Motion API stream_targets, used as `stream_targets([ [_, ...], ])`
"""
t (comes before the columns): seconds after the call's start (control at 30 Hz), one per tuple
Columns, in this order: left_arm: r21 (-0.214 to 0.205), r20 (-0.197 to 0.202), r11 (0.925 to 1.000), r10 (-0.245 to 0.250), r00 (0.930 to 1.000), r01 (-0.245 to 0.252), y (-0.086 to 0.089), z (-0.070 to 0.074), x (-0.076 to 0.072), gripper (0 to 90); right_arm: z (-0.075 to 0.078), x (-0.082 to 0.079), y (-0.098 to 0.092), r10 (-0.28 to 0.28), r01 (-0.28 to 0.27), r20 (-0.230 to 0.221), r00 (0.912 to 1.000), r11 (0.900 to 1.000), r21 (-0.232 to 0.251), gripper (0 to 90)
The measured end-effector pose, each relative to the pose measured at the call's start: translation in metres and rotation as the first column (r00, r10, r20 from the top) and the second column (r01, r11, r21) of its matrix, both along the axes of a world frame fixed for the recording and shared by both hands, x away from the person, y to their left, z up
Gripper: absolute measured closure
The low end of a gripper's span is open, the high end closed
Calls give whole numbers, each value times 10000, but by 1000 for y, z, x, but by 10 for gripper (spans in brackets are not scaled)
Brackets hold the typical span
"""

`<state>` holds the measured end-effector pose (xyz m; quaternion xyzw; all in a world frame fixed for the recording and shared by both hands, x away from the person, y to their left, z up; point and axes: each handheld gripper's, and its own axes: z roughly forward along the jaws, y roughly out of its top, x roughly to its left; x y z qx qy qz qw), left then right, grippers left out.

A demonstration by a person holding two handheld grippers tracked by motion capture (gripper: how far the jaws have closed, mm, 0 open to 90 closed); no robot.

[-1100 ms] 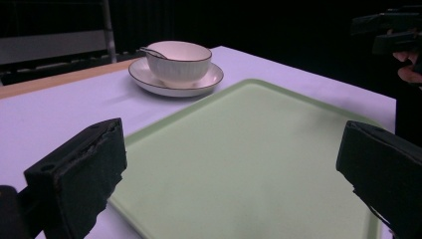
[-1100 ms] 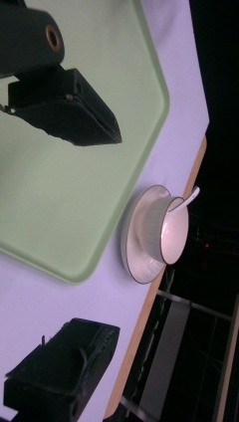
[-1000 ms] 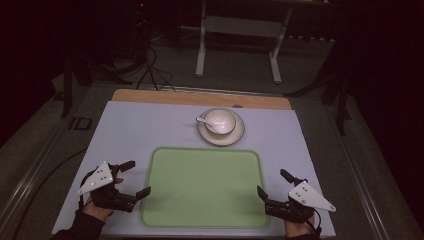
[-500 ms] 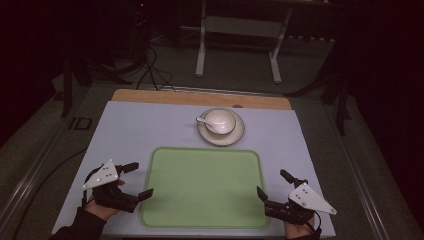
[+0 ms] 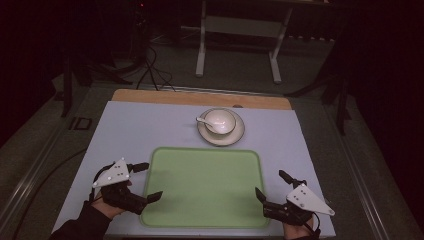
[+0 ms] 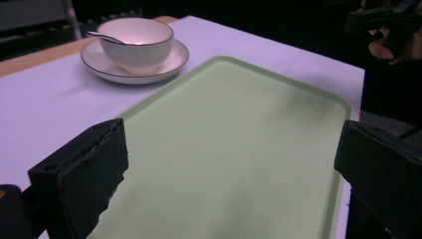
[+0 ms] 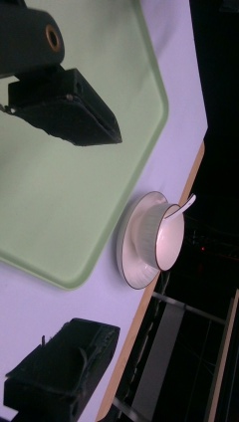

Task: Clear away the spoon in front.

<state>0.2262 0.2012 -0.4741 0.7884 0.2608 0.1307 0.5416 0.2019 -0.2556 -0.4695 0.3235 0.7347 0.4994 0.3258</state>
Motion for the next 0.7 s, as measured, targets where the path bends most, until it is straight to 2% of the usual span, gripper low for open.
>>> stream_targets([
  [0.23, 245, 169, 9997, -104, 9998, 100, -12, 15, 11, 14, 1, -1, 0, -6, 6, 37, 10000, 10000, 27, 114],
  [0.37, 541, 322, 9984, -186, 9993, 168, -20, 24, 18, 26, 0, 0, 1, 71, -71, 8, 10000, 10000, 14, 114],
  [0.43, 508, 240, 9985, -225, 9995, 212, -22, 26, 20, 27, 0, 0, 1, 72, -72, 17, 10000, 10000, -11, 114],
  [0.47, 329, 123, 9992, -226, 9997, 222, -24, 30, 25, 27, 1, 0, 1, 82, -82, 18, 10000, 10000, -8, 114],
  [0.57, 233, -5, 9993, -282, 9996, 282, -28, 33, 34, 47, 1, -1, 1, 78, -78, 11, 10000, 10000, 13, 114],
  [0.7, 461, 71, 9984, -344, 9994, 340, -36, 37, 44, 55, 1, -1, 1, 108, -108, 16, 9999, 9999, -12, 114],
])
